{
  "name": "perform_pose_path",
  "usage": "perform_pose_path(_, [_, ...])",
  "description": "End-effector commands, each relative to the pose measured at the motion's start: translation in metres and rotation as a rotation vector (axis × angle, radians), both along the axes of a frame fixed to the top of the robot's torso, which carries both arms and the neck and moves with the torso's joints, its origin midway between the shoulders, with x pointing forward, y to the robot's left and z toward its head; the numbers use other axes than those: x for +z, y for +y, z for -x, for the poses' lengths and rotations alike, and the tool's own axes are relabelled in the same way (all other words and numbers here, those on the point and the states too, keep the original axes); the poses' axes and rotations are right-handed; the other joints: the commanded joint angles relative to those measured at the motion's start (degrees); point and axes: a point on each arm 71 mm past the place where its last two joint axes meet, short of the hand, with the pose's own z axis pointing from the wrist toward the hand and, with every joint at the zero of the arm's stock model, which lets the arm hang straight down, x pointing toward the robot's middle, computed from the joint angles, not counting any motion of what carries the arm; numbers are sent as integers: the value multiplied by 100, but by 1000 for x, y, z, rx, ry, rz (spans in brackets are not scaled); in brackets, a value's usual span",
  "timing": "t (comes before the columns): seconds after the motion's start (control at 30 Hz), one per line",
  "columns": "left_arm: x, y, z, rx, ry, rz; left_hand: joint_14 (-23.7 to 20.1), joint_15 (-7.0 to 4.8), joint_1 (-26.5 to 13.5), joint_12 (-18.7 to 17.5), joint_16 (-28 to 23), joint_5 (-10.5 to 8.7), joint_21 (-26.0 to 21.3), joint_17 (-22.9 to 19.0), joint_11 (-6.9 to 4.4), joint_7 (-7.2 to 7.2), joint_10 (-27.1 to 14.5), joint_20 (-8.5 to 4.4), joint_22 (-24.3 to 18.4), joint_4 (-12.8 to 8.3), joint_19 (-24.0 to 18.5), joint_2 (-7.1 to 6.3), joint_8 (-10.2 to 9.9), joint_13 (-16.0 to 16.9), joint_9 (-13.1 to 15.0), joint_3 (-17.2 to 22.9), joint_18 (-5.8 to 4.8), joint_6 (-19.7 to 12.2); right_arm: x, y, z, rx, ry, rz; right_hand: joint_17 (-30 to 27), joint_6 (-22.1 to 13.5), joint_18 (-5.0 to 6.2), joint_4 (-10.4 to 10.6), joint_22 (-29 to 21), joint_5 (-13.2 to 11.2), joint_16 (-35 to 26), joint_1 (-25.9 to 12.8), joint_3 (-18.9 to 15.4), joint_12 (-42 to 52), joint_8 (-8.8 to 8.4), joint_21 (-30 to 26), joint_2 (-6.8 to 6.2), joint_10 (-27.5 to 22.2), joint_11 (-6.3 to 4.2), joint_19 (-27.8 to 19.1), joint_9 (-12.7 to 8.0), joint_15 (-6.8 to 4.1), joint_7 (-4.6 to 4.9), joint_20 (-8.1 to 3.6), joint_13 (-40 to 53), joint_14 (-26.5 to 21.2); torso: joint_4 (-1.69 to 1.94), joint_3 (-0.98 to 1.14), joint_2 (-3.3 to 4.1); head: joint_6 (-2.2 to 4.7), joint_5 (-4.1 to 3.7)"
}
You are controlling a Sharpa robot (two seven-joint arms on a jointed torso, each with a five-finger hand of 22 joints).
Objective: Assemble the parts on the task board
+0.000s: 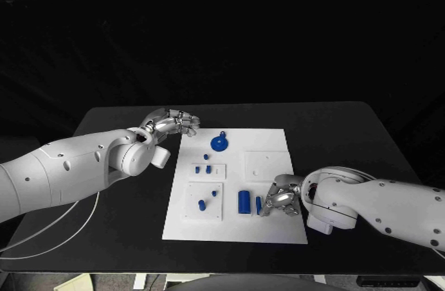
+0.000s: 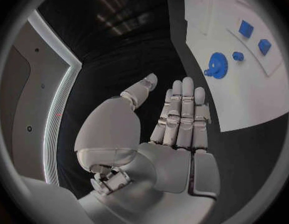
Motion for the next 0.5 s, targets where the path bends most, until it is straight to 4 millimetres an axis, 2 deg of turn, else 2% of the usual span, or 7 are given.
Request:
perform_pose_path(0.03, [1,-2,0,-19,-4,3,44,-13,-40,-11,-32,-16,-22,9,-15,-12,19,-10,8,25,34,23,19,5,-5,-11,34,-39,-11,-11,3,-24,35,55,8,-44,252,-37,10,30,-19,12,-14,0,-24,32,-24,4,21,-13,6,-18,72,37,0,-12,-1,4,2,4,-4])
perform_pose_path(0.1, [1,-2,0,-19,-5,4,44,-13,-41,-11,-33,-16,-22,11,-15,-12,19,-10,9,26,34,23,19,5,-5,-11,34,-39,-10,-11,3,-22,31,46,8,-52,252,-30,9,121,-21,-37,-52,-15,-23,34,-114,-9,29,-11,-1,-15,73,43,-7,-14,-1,3,0,8,-5])
perform_pose_path(0.17, [1,-3,0,-19,-5,4,44,-13,-41,-11,-34,-16,-22,11,-15,-12,19,-10,9,26,34,23,19,5,-5,-11,34,-39,-10,-13,4,-22,30,35,11,-66,252,-63,11,350,-19,-101,-182,-29,-18,40,-120,-25,30,-11,-4,-13,79,45,-12,-18,0,4,0,10,-5])
perform_pose_path(0.33, [1,-2,0,-15,-9,3,44,-13,-43,-11,-36,-17,-23,13,-15,-12,19,-10,10,27,34,22,19,5,-6,-12,34,-40,-7,-19,5,-31,27,-6,9,-156,252,-75,0,471,-38,-194,-401,-151,-45,18,-298,-170,54,-37,-21,-4,105,38,-99,-50,-1,6,-2,36,-6])
perform_pose_path(0.5, [1,0,-1,-6,-14,3,45,-13,-49,-12,-38,-18,-25,18,-14,-11,19,-9,12,30,35,17,19,5,-6,-16,33,-41,4,-24,0,-42,-1,-67,7,-335,252,-93,-16,560,-78,-335,-741,-313,-103,-39,-410,-418,103,-127,-32,33,159,33,-214,-129,-7,0,-9,101,-21])
